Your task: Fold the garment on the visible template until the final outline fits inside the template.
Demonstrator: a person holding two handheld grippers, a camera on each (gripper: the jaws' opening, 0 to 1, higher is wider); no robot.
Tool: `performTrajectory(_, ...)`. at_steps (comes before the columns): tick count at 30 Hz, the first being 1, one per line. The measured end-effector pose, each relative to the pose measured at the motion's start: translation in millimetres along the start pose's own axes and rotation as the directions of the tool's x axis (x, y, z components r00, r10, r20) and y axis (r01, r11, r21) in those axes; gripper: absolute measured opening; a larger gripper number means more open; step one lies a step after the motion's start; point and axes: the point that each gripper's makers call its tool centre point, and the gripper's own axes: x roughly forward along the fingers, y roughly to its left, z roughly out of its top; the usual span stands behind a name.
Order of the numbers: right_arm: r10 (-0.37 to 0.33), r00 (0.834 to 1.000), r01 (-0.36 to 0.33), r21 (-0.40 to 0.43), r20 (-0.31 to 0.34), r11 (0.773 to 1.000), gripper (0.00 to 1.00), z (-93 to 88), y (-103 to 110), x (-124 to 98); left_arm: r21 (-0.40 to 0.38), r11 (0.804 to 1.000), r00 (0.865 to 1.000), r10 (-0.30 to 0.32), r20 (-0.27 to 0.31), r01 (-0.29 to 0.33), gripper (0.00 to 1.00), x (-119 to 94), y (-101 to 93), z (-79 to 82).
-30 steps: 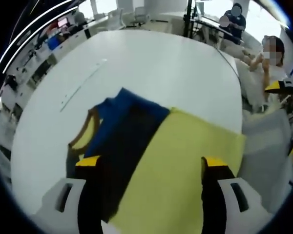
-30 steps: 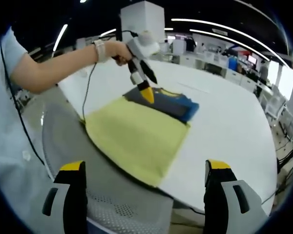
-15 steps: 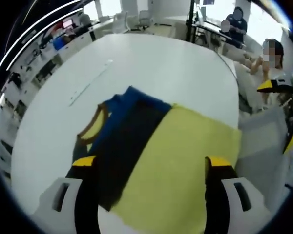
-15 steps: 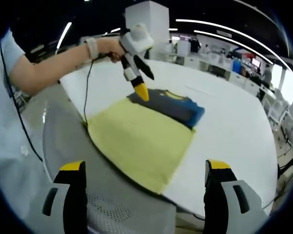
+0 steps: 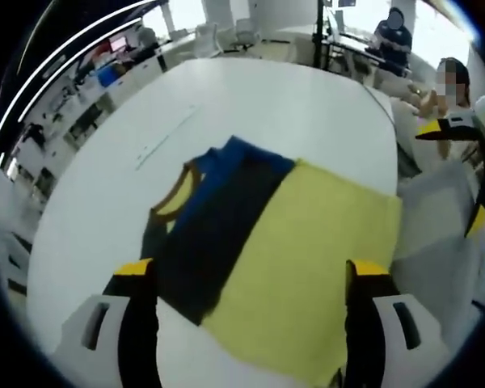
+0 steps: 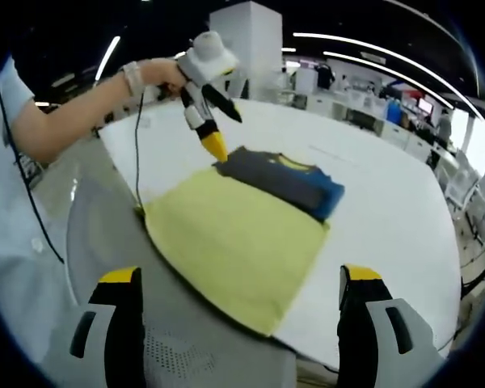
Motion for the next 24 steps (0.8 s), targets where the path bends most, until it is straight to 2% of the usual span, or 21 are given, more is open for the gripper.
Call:
performTrajectory(11,-0.011,1.000,0.011,-0.010,0.003,1.000,1.00,11.1,1.5,7.4,-0.013,1.000,0.999,0.017,0.029,-0.017,0.99,-19.1,5.6,-14.9)
performTrajectory(24,-0.021,1.000,0.021,-0.018,0.006,1.000,1.00,18.3,-1.5,11.4,-0.045,0.999,0.998,0.029,0.065,-0.026,1.00,-39.8,5.4,-29.1)
